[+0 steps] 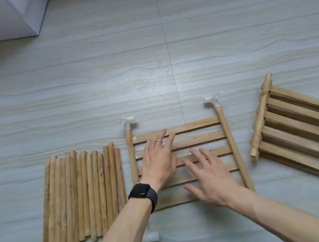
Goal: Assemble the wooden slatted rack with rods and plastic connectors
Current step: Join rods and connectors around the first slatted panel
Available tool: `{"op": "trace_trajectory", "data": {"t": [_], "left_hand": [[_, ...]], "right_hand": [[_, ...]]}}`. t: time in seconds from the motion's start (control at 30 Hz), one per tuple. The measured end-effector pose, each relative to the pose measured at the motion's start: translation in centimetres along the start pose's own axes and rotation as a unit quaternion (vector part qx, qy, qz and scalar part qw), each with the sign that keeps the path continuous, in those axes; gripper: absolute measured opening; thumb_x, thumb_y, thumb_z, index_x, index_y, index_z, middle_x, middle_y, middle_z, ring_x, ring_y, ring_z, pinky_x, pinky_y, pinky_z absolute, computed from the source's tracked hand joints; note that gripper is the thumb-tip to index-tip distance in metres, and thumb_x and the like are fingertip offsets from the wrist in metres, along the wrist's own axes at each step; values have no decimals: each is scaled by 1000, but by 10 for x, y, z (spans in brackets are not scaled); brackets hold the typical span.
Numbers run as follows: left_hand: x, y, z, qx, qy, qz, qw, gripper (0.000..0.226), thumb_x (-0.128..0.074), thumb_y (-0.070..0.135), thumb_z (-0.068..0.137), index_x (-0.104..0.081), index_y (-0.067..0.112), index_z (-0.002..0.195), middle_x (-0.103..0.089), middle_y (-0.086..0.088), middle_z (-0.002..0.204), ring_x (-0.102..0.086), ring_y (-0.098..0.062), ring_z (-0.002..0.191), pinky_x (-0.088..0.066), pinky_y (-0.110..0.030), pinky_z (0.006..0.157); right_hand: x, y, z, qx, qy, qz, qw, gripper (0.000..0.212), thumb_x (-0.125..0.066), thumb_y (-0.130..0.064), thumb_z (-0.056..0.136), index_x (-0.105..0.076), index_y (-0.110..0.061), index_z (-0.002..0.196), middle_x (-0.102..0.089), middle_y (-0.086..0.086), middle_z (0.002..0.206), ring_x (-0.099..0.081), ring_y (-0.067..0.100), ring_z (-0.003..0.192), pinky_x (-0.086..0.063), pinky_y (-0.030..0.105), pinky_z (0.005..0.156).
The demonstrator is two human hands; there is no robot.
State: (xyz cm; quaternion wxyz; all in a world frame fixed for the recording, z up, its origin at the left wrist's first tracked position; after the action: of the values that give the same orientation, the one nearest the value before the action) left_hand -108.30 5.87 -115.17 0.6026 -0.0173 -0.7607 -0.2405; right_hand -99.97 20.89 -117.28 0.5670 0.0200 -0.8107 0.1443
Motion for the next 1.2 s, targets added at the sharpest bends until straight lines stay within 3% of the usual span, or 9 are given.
{"op": "trace_trajectory", "data": {"t": [0.17, 0.33, 0.47, 0.53, 0.63, 0.73, 0.83, 1.0, 1.2], "left_hand": [[49, -88, -104, 149, 122, -38, 981, 49, -64, 11, 91, -54, 14, 139, -51, -9, 142, -52, -28, 128, -47, -48, 105], [77, -151, -226, 345, 144, 11, 927, 37, -64, 16, 92, -58, 9, 128, -57, -15, 127, -56, -34, 111, -48, -47, 93], [61, -158, -288, 360, 13, 50, 932, 32, -55, 42, 94, -59, 19, 115, -62, -4, 108, -58, -27, 103, -49, -39, 84], [47, -154, -302, 369, -75, 73, 924, 38, -49, 51, 96, -54, 24, 122, -59, -2, 116, -53, -22, 112, -47, -37, 90], [33, -148, -307, 429, -144, 84, 888, 39, -46, 40, 98, -46, 25, 133, -53, -4, 133, -46, -24, 124, -43, -37, 95], [22, -149, -310, 504, -177, 32, 845, 38, -40, 16, 95, -47, 22, 132, -51, -8, 136, -47, -29, 123, -43, -39, 90], [20, -156, -307, 508, -176, 29, 843, 37, -36, 6, 94, -53, 22, 122, -59, -7, 129, -56, -28, 115, -50, -38, 88], [33, -158, -279, 483, -190, 7, 855, 38, -45, 12, 93, -57, 28, 125, -60, -4, 128, -59, -25, 113, -47, -32, 84], [17, -148, -280, 451, -291, 73, 840, 33, -46, 16, 95, -55, 20, 127, -59, -6, 129, -58, -27, 118, -49, -37, 90]], "right_hand": [[-29, -33, -15, 35, -102, -62, 992, 75, -28, -71, 87, -41, -37, 153, -30, 14, 164, -29, 52, 145, -38, 79, 94], [-23, -43, 2, -23, -140, -40, 989, 71, -17, -70, 99, 22, -47, 153, 32, 4, 163, 21, 45, 151, -14, 71, 115], [-17, -61, 6, -60, -182, -19, 981, 70, -25, -57, 105, 20, -41, 156, 27, 4, 166, 16, 43, 152, -15, 74, 114], [-19, -62, 5, -71, -197, 0, 978, 70, -27, -53, 106, 18, -41, 157, 26, 2, 167, 18, 43, 152, -19, 72, 115], [-18, -60, 7, -71, -213, 18, 974, 70, -30, -48, 107, 18, -42, 157, 27, 0, 166, 20, 42, 152, -24, 68, 115], [-17, -57, 10, -75, -235, 36, 969, 71, -32, -44, 108, 21, -44, 155, 30, -1, 165, 24, 40, 151, -24, 66, 116], [-17, -56, 11, -76, -243, 36, 966, 72, -33, -44, 108, 23, -45, 154, 30, -1, 165, 24, 41, 151, -24, 65, 116], [-22, -53, 18, -69, -257, 11, 964, 77, -32, -45, 107, 34, -45, 146, 28, 4, 165, 20, 46, 151, -18, 63, 121], [-31, -47, 25, -62, -263, -7, 963, 77, -33, -42, 106, 28, -42, 152, 27, 5, 166, 18, 45, 151, -16, 61, 122]]}}
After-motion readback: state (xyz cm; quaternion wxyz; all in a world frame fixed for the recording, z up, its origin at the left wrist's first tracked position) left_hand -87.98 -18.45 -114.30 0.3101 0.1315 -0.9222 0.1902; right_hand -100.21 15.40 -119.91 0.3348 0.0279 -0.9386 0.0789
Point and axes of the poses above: each hand's wrist, its own z-axis towards the middle knuckle, its own x-axis out of the back of the hand, y = z × x, the point moved 4 cm from there along z, towards the middle knuckle
